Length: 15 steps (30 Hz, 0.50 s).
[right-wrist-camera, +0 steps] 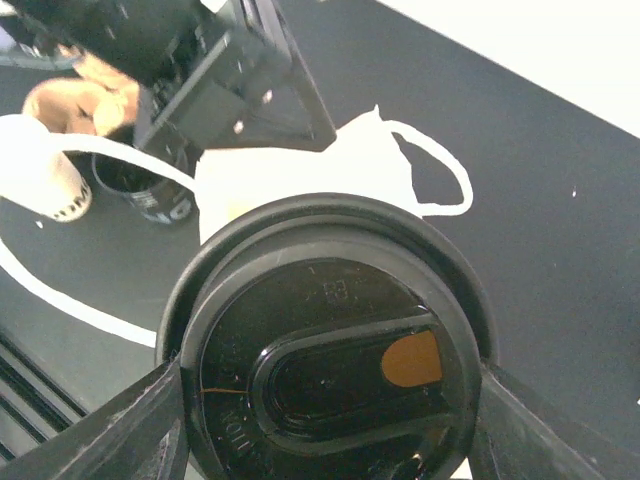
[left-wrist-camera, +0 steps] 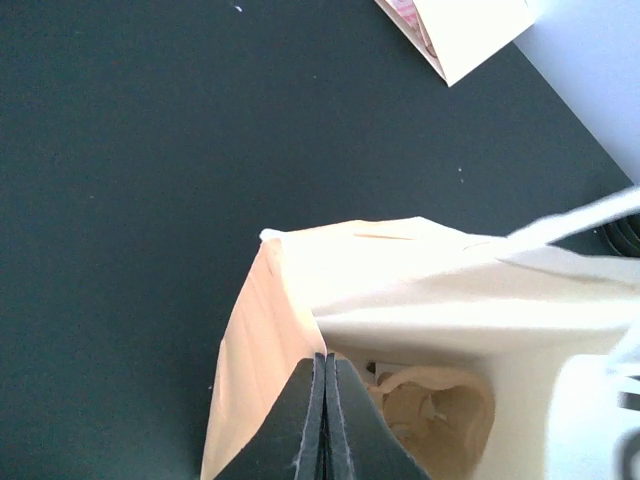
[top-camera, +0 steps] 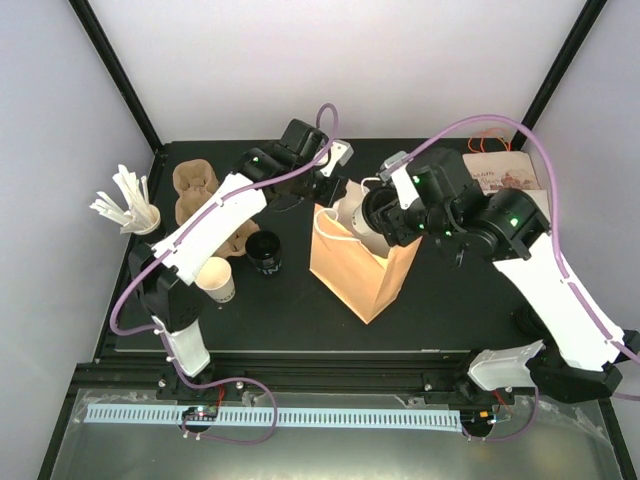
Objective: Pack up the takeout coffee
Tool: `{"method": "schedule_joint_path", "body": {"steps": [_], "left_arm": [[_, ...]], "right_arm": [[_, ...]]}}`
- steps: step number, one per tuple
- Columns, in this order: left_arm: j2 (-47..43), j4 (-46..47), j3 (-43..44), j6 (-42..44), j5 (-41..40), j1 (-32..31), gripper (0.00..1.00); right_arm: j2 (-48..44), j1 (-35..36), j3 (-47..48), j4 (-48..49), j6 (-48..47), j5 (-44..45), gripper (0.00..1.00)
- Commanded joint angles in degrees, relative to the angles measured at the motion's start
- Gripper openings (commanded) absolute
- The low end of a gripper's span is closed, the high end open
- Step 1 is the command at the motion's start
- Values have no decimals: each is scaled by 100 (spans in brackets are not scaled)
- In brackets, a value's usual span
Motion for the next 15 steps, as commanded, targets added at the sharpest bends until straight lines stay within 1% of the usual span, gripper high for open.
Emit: {"method": "schedule_joint_path", "body": {"steps": [1, 8, 15], "left_arm": [[-337, 552, -311, 101, 0, 15, 2], [-400, 600, -321, 103, 30, 12, 1], [-409, 515, -274, 49, 42, 40, 2]], "right_arm": [[-44, 207, -411, 143, -155, 413, 49], [-127, 320, -1163, 438, 91, 283, 49], [340, 321, -1099, 433, 291, 299, 48]]}}
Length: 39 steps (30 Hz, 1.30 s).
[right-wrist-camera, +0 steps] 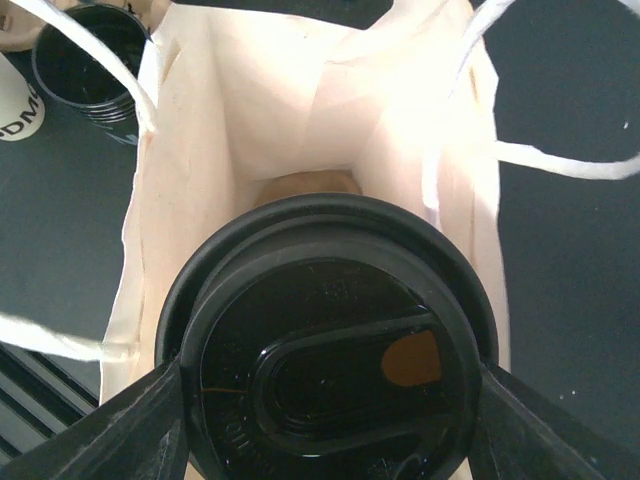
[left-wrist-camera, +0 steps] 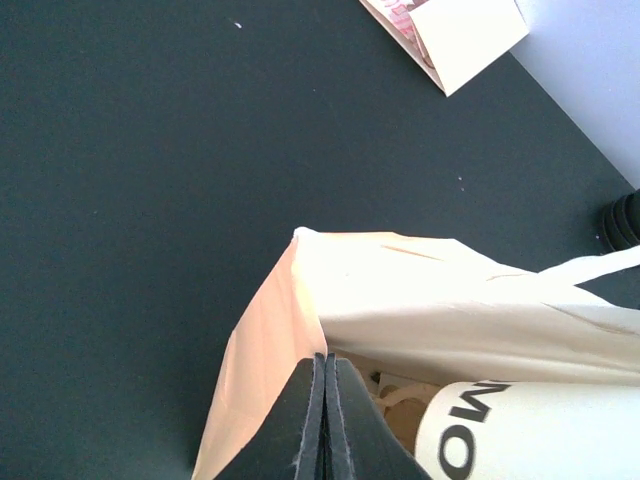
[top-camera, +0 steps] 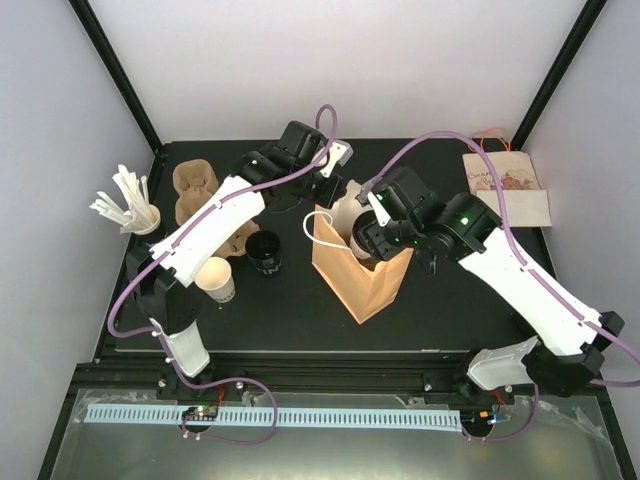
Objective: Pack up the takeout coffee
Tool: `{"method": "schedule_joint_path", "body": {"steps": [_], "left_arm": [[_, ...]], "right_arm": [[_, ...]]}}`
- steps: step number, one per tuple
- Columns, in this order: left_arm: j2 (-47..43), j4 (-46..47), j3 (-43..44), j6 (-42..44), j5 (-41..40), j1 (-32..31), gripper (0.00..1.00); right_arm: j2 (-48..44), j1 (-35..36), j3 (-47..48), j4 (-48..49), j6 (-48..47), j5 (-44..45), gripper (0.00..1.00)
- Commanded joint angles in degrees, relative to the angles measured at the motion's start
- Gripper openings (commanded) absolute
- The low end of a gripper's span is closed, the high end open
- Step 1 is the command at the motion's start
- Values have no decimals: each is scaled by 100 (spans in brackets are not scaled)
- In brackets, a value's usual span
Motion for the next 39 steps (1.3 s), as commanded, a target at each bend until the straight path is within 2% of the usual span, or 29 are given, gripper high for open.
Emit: {"method": "schedule_joint_path", "body": {"steps": [1, 15, 29, 34, 39], "left_arm": [[-216, 114, 92, -33, 46, 40, 1], [-220, 61, 65, -196, 202, 94, 2], [-595, 601, -354, -24, 523, 113, 1], [-791, 798, -532, -24, 732, 113, 1], [-874, 800, -506, -55, 866, 112, 2]], "right_arm": [[271, 33, 85, 160, 232, 66, 48], [994, 44, -131, -117, 827, -424, 48], [565, 37, -1454, 268, 1040, -535, 48], [580, 38, -1320, 267, 962, -523, 48], [918, 41, -581, -50, 974, -502, 48]]}}
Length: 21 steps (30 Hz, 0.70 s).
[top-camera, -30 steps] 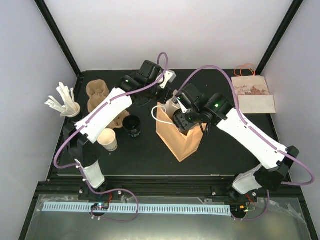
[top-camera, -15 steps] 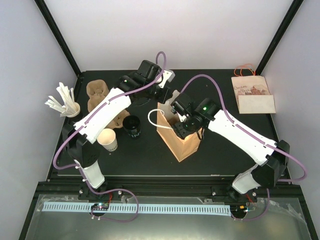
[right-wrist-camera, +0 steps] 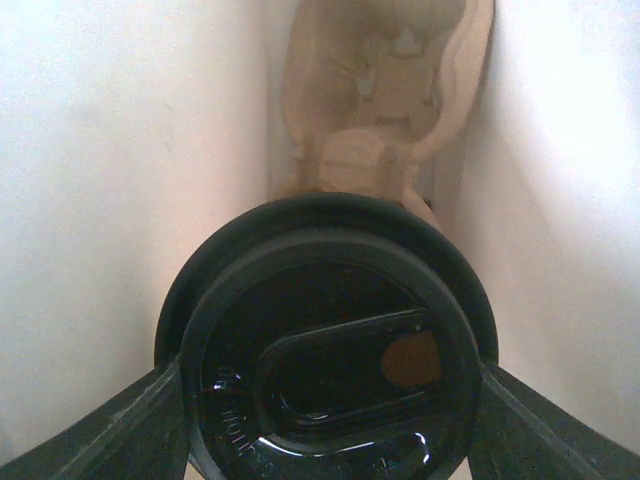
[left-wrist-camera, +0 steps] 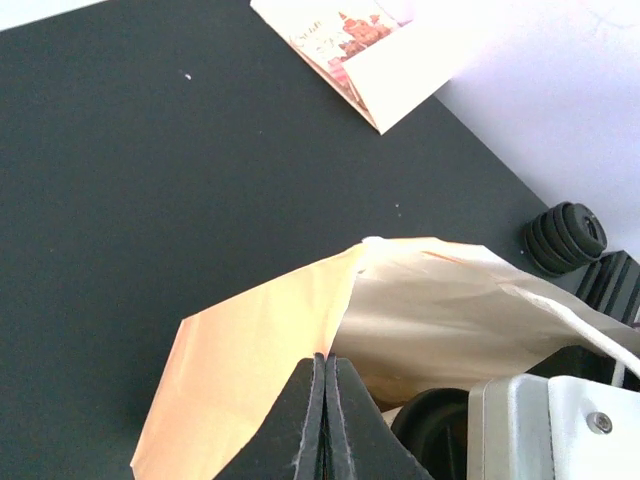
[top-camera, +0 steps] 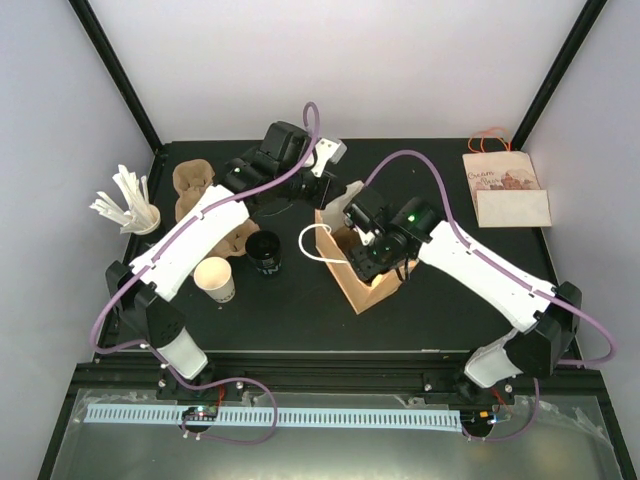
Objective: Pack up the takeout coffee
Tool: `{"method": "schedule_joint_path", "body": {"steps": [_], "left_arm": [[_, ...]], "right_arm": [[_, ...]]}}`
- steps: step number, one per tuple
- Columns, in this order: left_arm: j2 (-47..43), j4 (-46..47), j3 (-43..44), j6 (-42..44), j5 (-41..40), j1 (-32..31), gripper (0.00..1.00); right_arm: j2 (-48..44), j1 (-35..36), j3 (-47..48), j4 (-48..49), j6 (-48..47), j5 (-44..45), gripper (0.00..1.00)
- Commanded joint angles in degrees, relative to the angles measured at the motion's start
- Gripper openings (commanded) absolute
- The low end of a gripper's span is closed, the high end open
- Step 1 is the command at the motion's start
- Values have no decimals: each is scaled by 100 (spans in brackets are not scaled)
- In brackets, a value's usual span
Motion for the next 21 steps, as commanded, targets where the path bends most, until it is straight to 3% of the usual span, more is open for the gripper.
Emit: {"method": "schedule_joint_path", "body": {"steps": [1, 6, 16, 21], "left_arm": [[-232, 288, 59, 20, 287, 23, 1], [-235, 232, 42, -1, 370, 15, 2], [-311, 182, 67, -110, 506, 19, 2], [-356, 202, 66, -141, 502, 15, 2]], "right_arm": [[228, 11, 683, -126, 46, -18, 48], [497, 10, 932, -405, 110, 83, 48], [551, -52, 460, -204, 302, 121, 45], [98, -50, -164, 330, 150, 233, 45]]}}
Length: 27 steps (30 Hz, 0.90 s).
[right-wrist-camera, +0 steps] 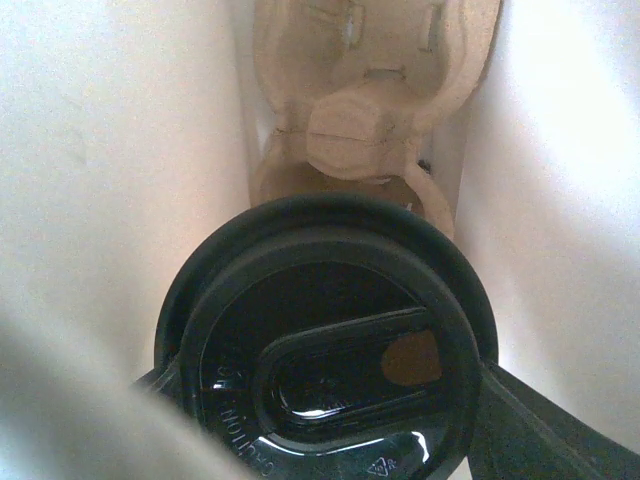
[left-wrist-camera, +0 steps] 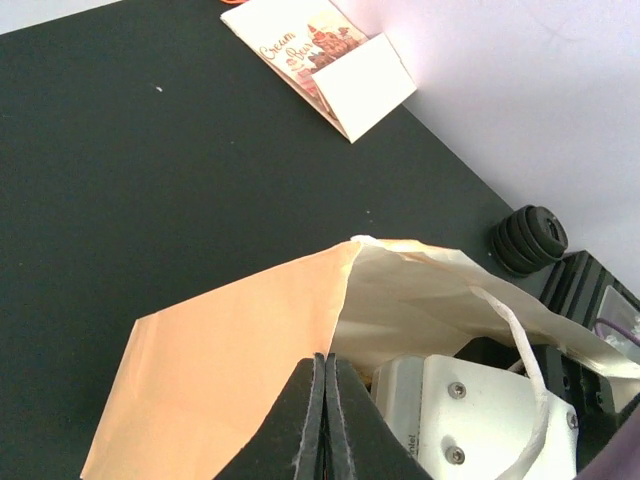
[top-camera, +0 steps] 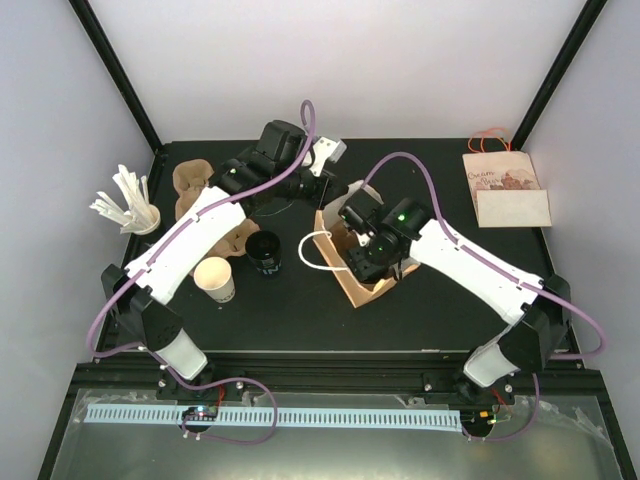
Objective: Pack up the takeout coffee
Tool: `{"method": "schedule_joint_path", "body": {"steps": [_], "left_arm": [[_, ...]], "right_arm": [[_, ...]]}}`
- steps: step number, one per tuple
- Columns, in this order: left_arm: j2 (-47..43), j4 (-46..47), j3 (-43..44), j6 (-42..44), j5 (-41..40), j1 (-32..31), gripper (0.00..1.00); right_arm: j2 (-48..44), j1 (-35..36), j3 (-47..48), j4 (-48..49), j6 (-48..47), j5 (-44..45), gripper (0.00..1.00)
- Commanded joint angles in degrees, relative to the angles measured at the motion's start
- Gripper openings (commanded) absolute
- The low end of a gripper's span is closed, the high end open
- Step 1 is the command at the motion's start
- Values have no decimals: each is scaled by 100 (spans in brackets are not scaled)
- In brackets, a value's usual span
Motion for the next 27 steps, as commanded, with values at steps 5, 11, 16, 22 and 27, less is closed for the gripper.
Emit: {"method": "schedule_joint_path", "body": {"steps": [5, 11, 16, 22, 27], "left_arm": [[-294, 143, 149, -90, 215, 15, 2], [-282, 212, 197, -175, 291, -25, 2], [-101, 62, 507, -210, 345, -123, 2], [-104, 238, 577, -255, 359, -166, 2], [15, 306, 677, -174, 389, -208, 3]], "right_arm": [[-617, 42, -803, 465, -53, 413, 45], [-930, 88, -1252, 987, -173, 482, 45], [-682, 258, -1040, 858, -113, 582, 45], [-1041, 400, -1519, 1091, -29, 1041, 45], [-1025, 717, -1696, 1557, -73, 1704, 45]]}}
